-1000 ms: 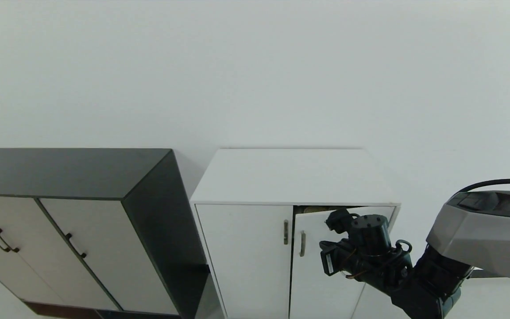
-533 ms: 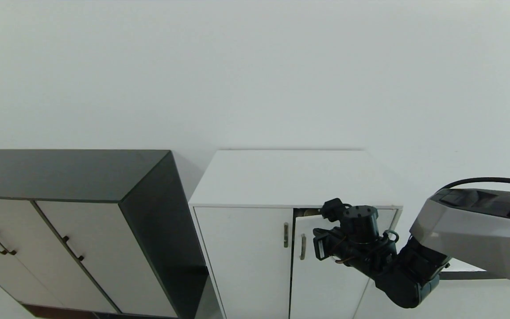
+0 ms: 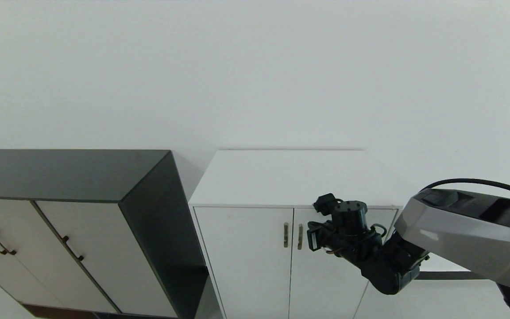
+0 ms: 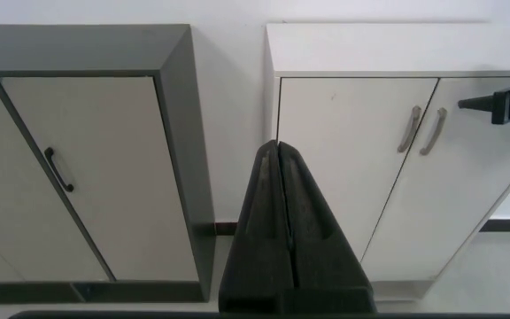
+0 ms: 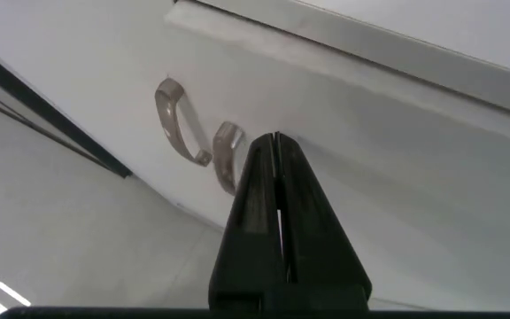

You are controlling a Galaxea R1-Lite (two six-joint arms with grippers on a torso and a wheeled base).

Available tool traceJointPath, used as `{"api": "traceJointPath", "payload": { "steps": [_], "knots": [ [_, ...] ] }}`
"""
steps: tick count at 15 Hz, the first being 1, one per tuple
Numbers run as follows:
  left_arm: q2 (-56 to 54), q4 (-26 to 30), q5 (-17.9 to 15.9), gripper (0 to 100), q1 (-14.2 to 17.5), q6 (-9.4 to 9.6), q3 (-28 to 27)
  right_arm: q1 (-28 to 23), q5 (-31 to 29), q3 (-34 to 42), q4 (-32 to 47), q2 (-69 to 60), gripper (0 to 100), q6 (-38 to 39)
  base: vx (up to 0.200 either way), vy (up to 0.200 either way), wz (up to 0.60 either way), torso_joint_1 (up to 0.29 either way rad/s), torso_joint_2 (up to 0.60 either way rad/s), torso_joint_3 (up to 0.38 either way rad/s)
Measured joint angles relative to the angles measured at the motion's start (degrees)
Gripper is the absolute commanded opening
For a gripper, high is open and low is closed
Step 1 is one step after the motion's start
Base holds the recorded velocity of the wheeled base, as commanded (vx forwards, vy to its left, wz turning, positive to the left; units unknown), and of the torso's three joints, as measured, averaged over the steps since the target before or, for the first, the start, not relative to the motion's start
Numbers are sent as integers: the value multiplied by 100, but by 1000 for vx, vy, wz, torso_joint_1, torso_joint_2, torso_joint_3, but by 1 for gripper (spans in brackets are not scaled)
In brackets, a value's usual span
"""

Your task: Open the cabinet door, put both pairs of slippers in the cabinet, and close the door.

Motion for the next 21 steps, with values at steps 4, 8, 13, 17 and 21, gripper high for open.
{"api": "traceJointPath", "payload": {
  "steps": [4, 8, 13, 17, 21],
  "knots": [
    [0, 2, 0, 0, -2, -4, 0, -17, -6, -172, 100, 61, 0, -2, 0, 0, 0, 0, 0, 0],
    [0, 0, -2, 0, -5, -6, -5, -16, -11, -179, 93, 66, 0, -2, 0, 0, 0, 0, 0, 0],
    [0, 2, -2, 0, 0, -1, -5, -7, -41, 278, -1, -226, 0, -2, 0, 0, 0, 0, 0, 0],
    [0, 2, -2, 0, -2, 7, -5, -7, -194, 1497, -428, -1073, 0, -2, 0, 0, 0, 0, 0, 0],
    [0, 2, 6, 0, -2, -20, 0, -127, -589, 2910, -775, -2260, 0, -6, 0, 0, 0, 0, 0, 0]
  ]
}}
